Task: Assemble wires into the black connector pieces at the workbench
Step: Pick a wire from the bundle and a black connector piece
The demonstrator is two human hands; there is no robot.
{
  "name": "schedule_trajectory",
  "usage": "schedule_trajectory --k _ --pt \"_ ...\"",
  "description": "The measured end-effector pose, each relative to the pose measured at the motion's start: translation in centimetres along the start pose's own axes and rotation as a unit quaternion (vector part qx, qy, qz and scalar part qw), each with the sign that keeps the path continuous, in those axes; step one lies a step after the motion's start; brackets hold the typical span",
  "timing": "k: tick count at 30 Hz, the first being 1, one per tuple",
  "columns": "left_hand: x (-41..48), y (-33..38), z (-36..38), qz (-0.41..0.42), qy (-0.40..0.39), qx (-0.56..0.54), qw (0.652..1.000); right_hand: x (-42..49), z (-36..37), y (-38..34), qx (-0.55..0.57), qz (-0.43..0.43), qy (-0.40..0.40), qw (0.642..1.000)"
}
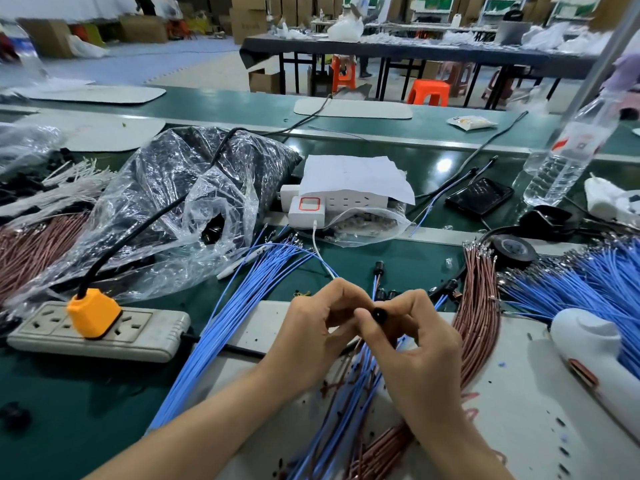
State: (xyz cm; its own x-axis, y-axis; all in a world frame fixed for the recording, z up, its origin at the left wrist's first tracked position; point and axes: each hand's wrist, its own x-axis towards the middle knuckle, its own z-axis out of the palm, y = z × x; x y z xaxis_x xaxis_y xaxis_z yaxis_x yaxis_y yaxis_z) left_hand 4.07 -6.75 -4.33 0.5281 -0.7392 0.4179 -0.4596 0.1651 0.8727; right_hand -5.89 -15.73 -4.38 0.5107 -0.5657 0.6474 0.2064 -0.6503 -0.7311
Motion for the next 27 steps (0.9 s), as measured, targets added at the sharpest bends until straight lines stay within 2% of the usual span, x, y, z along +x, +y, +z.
schedule_trajectory --k 7,17,27 --pt "0.04 -0.29 -0.19 0.021 0.000 0.007 1.000 0.04 0.07 0.05 -0.026 -0.024 -0.002 0.999" --pt "0.02 -0.53 -0.11 -0.012 -0.012 -0.018 1.000 0.09 -0.07 0.38 -0.031 -0.019 -0.006 0.999" --pt "-0.06 -0.24 -0.20 0.001 -0.017 -0.020 1.000 -0.02 -0.16 0.46 -0.038 -0.037 0.000 0.999"
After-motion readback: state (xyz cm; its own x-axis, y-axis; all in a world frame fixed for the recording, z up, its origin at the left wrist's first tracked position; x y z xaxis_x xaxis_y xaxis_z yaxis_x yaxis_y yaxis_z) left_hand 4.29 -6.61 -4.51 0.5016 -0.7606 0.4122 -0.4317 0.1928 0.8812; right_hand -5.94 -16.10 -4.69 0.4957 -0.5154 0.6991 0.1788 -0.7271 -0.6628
